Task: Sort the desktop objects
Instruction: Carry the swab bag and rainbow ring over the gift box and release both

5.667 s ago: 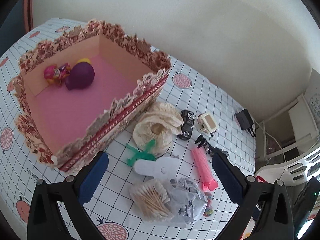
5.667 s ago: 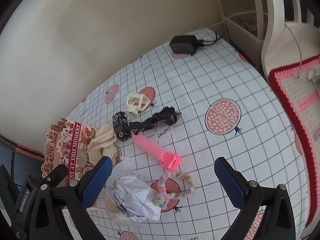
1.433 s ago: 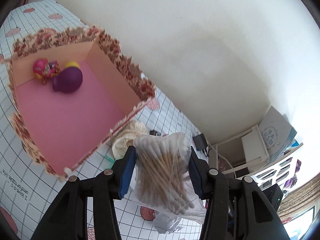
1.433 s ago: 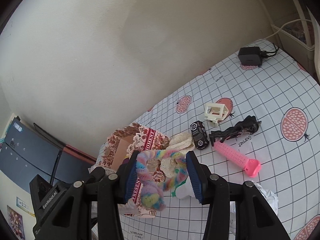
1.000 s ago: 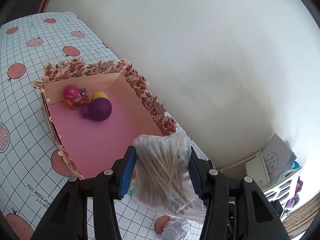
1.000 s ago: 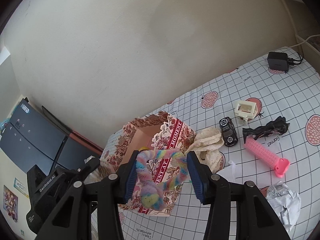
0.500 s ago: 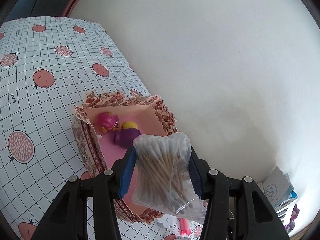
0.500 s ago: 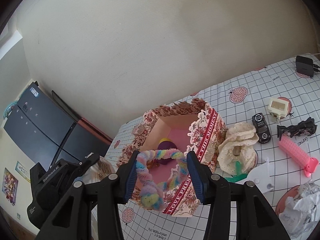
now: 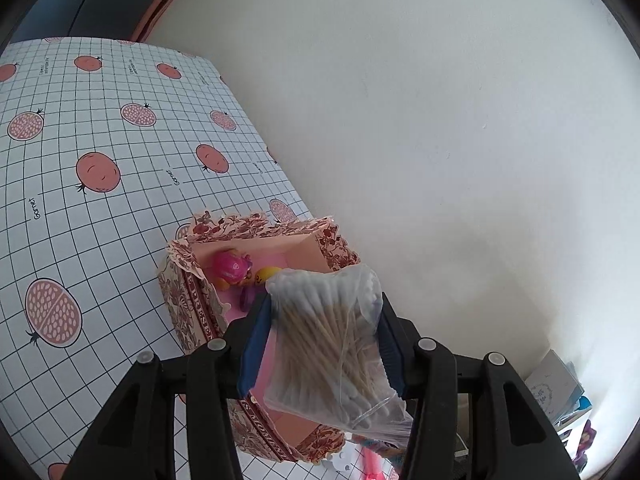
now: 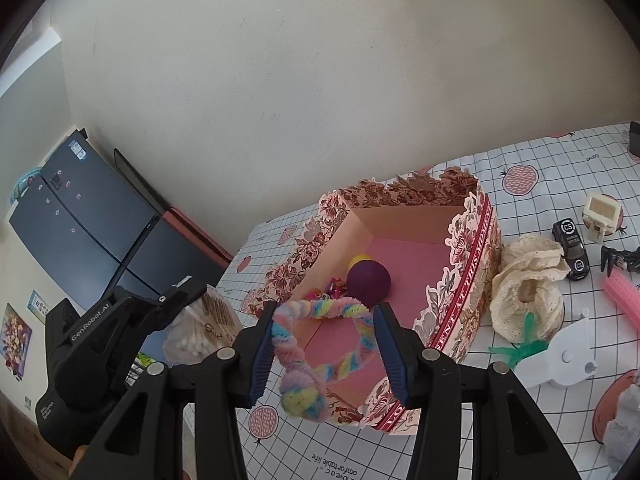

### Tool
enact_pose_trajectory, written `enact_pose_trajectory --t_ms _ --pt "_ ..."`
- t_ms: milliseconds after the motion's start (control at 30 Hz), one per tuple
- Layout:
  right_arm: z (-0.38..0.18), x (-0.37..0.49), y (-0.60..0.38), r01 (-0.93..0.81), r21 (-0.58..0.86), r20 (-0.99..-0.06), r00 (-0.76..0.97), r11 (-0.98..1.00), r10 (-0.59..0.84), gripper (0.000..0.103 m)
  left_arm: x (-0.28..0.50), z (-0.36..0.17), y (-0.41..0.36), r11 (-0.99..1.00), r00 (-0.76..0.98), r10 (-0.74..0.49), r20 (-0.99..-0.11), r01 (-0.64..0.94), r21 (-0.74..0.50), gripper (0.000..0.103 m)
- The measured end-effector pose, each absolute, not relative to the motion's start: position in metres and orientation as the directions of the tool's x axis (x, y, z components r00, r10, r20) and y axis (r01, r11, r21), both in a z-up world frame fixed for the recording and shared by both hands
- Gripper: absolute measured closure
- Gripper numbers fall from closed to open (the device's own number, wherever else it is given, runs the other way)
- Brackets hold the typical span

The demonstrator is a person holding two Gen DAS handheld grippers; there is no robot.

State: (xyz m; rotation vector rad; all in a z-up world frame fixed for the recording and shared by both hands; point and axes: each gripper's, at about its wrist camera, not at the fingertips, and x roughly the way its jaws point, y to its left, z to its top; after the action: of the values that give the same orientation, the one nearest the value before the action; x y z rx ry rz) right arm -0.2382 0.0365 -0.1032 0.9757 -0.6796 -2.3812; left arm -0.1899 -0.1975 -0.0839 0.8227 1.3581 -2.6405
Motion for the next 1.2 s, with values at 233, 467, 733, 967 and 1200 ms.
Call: enact_pose_trajectory --t_ms 233,467,733,967,1200 --pt "-0.106 -0.239 0.031 0.236 0.588 -0.512 -0.632 -0.774 -0.582 0.051 -0.193 -0.089 -0.196 -0.610 -0.848 0.205 -0.489 0.280 -0.741 0.051" --pt "-0.106 -0.239 0.032 0.229 0.581 -0.522 -0.632 -0.781 -0.573 0.051 -0.195 -0.095 -0.192 -0.614 -0.835 0.218 -0.505 0.285 -0.736 0.051" --pt "-0.110 -0.242 0.033 0.216 0.586 -0.530 -0.628 -0.781 -0.570 0.036 -0.198 -0.100 -0.191 -0.618 -0.816 0.227 -0.531 0.301 -0.726 0.049" --pt "-0.114 -0.244 0.035 0.199 0.584 -0.544 -0.624 -0.787 -0.561 0.034 -0.201 -0.100 -0.189 -0.627 -0.809 0.226 -0.542 0.305 -0.717 0.043" --pt "-0.116 -0.243 0.038 0.193 0.576 -0.550 -0.627 -0.794 -0.552 0.034 -0.202 -0.102 -0.188 -0.644 -0.795 0.217 -0.566 0.319 -0.695 0.033"
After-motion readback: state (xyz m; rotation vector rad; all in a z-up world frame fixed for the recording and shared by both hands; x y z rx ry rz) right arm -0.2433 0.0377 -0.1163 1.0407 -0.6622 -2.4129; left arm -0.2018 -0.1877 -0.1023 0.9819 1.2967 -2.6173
